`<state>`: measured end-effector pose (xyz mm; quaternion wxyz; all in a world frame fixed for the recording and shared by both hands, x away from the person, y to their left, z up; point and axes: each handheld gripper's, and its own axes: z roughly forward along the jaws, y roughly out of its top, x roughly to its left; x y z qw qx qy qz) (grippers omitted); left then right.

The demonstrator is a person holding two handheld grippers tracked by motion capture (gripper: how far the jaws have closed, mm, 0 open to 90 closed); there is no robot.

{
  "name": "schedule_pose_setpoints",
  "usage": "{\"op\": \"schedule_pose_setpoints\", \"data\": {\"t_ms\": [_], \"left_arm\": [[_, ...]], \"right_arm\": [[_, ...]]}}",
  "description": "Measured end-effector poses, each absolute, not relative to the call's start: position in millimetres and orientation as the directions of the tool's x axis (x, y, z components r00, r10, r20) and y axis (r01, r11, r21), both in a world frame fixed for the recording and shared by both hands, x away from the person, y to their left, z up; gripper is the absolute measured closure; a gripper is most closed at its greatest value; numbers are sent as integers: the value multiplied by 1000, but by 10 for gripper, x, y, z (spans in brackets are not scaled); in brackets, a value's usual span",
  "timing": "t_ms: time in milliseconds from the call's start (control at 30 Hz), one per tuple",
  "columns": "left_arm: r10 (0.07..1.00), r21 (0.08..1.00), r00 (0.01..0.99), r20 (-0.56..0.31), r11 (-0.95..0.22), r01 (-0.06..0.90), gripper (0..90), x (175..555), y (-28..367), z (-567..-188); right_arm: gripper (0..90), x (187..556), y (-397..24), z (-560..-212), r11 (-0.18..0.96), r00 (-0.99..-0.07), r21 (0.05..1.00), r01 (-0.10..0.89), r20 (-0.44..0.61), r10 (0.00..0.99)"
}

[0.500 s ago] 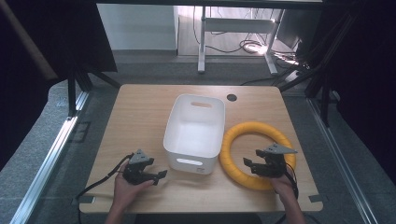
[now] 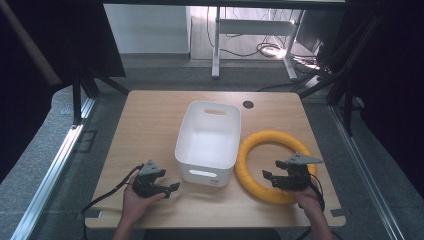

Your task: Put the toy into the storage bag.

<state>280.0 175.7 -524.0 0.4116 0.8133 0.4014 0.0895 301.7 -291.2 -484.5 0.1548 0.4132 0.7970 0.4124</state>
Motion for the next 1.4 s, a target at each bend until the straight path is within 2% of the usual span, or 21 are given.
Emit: {"op": "schedule_pose_setpoints", "data": {"t_ms": [267,533,1100,1400], "left_arm": [[729,745,660,-182,-336,576,220,2805,1771,-5215],[722,738,668,-180,-350,577,221,2828,1754,-5235],[718,735,672,-181,-356,578,220,2840,1738,-5242],[712,726,676,-189,-363,584,216,2845,1717,-5250]], "right_arm": [[308,3093,-2795,-4605,466,-697,702,539,61,715],[314,3136,-2489,-4723,668,-792,511,541,42,609],[381,3200,-2111,-4972,810,-849,280,515,37,527],[482,3277,-1973,-5008,832,-851,191,521,43,523]]}}
